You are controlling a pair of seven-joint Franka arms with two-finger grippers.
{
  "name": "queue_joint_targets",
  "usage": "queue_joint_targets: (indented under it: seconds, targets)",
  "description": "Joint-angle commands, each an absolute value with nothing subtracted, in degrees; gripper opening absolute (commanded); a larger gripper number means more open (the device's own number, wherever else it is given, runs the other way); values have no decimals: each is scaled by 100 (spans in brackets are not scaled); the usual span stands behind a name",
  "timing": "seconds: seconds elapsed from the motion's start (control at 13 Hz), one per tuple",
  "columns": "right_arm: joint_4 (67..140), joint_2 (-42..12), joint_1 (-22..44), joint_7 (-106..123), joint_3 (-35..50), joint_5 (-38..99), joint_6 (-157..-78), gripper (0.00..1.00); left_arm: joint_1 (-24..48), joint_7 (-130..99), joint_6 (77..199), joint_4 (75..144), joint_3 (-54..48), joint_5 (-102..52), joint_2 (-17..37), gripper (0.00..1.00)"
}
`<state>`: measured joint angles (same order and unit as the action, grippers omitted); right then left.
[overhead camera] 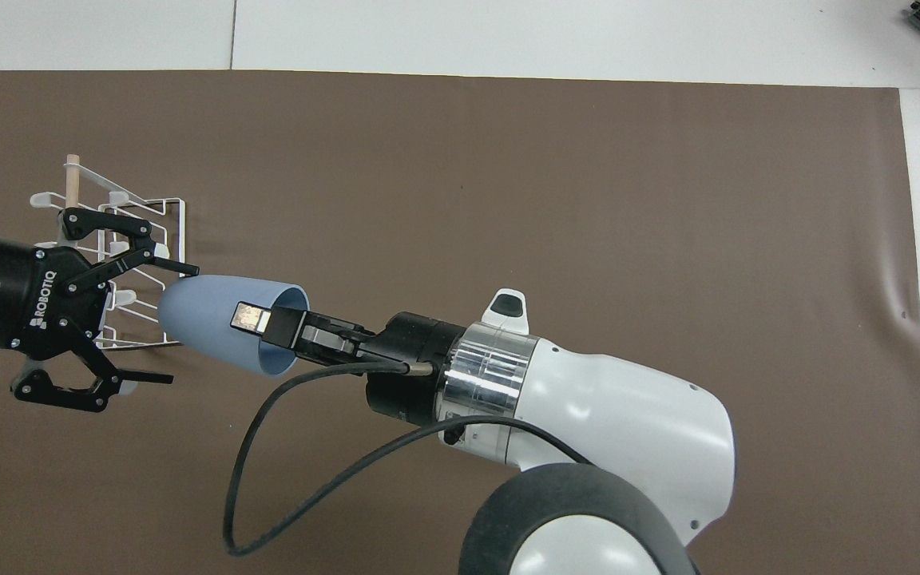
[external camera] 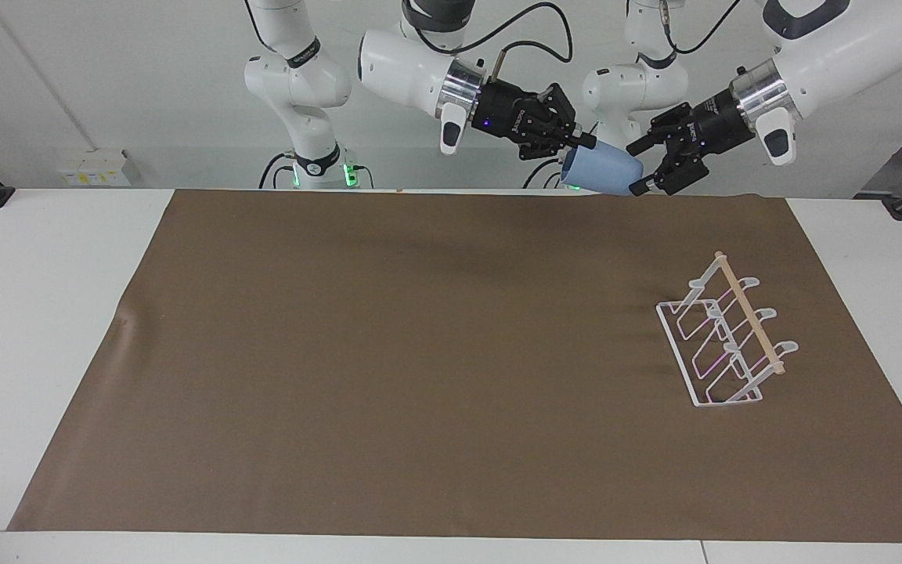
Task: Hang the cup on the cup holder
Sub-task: 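Hold the cup with the right gripper while the left gripper grasps its base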
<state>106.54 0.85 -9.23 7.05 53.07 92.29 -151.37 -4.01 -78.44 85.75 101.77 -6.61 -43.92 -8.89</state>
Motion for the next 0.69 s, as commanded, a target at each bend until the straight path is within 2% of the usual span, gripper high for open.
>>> queue_joint_targets:
  seconds: [0.0,0.23,0.62]
  targets:
    - [10731,176,-1011,650,5388,9325,-15249,0,-151,-8059,8867,10467,-650,-4544,-1107,100]
    - [10749,219,-1002,642,5388,9316,-15249,0,-27,-8033,9158,10897,-659,-4535,-1326,100]
    - [10793,237,-1011,642,5388,9308,-15249,0,-114,-8033,9088,10890,-642,-4465,-1424,100]
